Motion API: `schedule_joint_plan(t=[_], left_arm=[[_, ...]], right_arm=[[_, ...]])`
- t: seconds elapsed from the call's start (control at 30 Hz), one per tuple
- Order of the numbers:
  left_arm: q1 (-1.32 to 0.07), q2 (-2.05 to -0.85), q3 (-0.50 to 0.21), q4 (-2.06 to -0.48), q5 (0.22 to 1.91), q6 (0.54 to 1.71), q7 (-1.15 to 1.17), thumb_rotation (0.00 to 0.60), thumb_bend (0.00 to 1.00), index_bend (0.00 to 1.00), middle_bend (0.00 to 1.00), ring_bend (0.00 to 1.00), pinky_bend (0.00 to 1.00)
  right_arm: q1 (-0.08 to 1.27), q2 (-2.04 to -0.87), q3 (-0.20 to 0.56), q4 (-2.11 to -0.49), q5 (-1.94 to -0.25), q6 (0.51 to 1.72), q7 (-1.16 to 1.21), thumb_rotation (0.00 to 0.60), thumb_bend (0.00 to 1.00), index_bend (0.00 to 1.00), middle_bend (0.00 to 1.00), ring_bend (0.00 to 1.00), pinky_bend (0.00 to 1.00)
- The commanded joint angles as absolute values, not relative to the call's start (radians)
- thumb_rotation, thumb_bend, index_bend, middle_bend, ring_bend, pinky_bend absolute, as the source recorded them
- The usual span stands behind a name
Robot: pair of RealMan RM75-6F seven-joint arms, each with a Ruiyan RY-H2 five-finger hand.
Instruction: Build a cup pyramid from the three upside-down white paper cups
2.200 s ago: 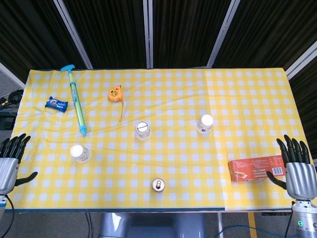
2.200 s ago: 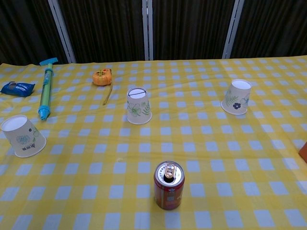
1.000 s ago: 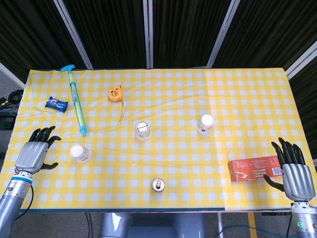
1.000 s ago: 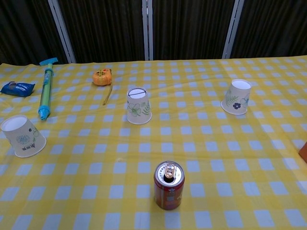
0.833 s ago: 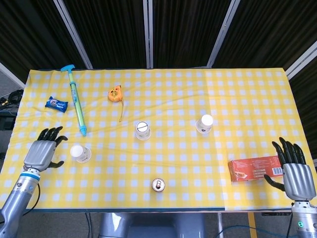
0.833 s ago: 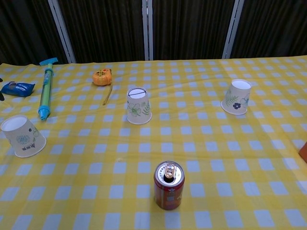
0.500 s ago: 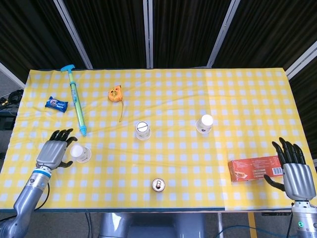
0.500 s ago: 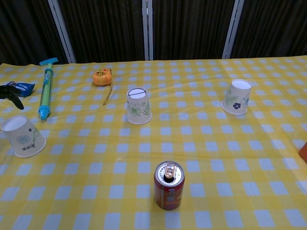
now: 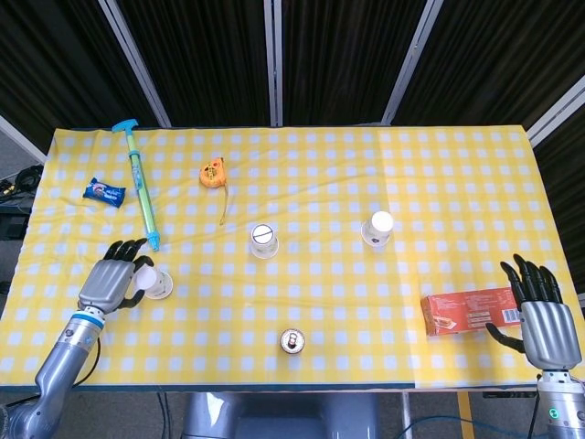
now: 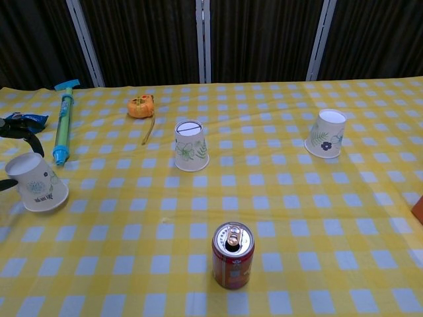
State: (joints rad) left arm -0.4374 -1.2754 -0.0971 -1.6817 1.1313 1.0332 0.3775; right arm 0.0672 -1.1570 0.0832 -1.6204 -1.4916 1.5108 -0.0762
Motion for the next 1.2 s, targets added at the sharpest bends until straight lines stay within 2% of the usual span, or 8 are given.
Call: schedule_joint_plan(t=[0.03, 0.17, 0.3, 0.53, 0.93, 1.2], left_arm=[[-0.440, -1.251, -0.105, -1.724, 1.160, 1.062, 0.369, 0.600, 0.41, 0.35, 0.00, 0.00, 0.00], [-0.466, -1.249, -0.135, -1.754, 1.157, 1.077, 0.386, 0.600, 0.41, 0.35, 0.00, 0.00, 0.00], [-0.543, -1.310, -0.201, -1.717, 1.108, 1.067, 0.450, 0.600, 0.41, 0.34, 0.00, 0.00, 0.00], [-0.636, -1.392, -0.247, -1.617, 1.019, 1.018, 0.509, 0.600, 0.41, 0.33, 0.00, 0.00, 0.00], [-0.775, -1.535, -0.278, -1.457, 0.921, 0.941, 0.534, 0.600, 0.41, 0.34, 0.00, 0.00, 0.00], [-0.844, -1.622, -0.271, -1.379, 0.889, 0.909, 0.548, 0.600, 0.41, 0.33, 0.00, 0.00, 0.00]], right_arm=[[0.068, -1.157, 0.083, -1.620, -1.490, 1.509, -0.072, 0.600, 0.04, 0.12, 0.00, 0.00, 0.00], [0.068, -1.156, 0.085, -1.615, -1.489, 1.509, -0.065, 0.600, 0.04, 0.12, 0.00, 0.00, 0.00], [0.073, -1.156, 0.088, -1.606, -1.478, 1.494, -0.045, 0.600, 0.04, 0.12, 0.00, 0.00, 0.00], [0.084, -1.162, 0.091, -1.586, -1.453, 1.459, -0.029, 0.600, 0.04, 0.12, 0.00, 0.00, 0.00], [0.091, -1.159, 0.111, -1.558, -1.404, 1.431, 0.016, 0.600, 0.04, 0.12, 0.00, 0.00, 0.00], [0.093, -1.150, 0.119, -1.546, -1.377, 1.410, 0.056, 0.600, 0.04, 0.12, 0.00, 0.00, 0.00]])
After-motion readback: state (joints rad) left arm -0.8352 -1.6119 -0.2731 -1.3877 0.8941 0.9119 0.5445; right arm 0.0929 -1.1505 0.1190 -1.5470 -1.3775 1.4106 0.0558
